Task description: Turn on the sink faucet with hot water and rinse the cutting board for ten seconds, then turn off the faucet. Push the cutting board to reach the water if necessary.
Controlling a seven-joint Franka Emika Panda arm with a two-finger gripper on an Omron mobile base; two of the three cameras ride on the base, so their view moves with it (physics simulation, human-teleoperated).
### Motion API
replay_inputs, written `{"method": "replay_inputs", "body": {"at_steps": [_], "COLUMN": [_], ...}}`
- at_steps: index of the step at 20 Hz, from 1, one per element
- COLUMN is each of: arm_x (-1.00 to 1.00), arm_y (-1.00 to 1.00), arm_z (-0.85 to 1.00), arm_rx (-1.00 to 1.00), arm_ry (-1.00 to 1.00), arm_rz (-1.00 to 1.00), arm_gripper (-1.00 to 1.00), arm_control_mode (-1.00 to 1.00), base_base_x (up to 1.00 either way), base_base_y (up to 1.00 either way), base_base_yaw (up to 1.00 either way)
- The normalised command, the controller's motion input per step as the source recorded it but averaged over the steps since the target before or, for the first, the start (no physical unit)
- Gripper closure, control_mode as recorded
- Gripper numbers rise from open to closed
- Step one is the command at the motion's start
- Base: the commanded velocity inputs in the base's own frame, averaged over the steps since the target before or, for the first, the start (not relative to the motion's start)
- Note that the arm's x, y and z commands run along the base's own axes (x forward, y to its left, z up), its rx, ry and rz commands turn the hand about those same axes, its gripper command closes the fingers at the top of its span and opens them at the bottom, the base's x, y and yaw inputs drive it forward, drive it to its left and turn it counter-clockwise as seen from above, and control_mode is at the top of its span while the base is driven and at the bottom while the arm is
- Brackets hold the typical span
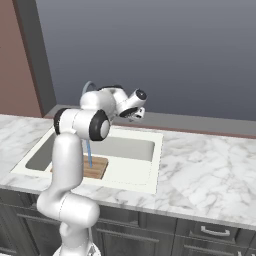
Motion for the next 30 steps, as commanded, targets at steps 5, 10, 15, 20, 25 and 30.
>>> {"method": "replay_inputs", "body": {"at_steps": [5, 10, 15, 20, 25, 30], "arm_x": [0.0, 0.0, 0.0, 0.0, 0.0, 0.0], "arm_y": [0.02, 0.04, 0.01, 0.0, 0.0, 0.0], "arm_z": [-0.03, 0.0, 0.0, -0.01, -0.02, -0.05], "arm_rx": [-0.05, -0.03, -0.01, -0.01, 0.0, 0.0], "arm_ry": [-0.01, 0.0, 0.0, 0.0, 0.0, 0.0], "arm_rz": [0.0, 0.0, 0.0, 0.0, 0.0, 0.0], "arm_gripper": [-1.0, -1.0, -1.0, -1.0, -1.0, -1.0], "arm_control_mode": [-1.0, -1.0, -1.0, -1.0, -1.0, -1.0], "base_base_x": [0.0, 0.0, 0.0, 0.0, 0.0, 0.0], "base_base_y": [0.0, 0.0, 0.0, 0.0, 0.0, 0.0], "base_base_yaw": [0.0, 0.0, 0.0, 0.0, 0.0, 0.0]}}
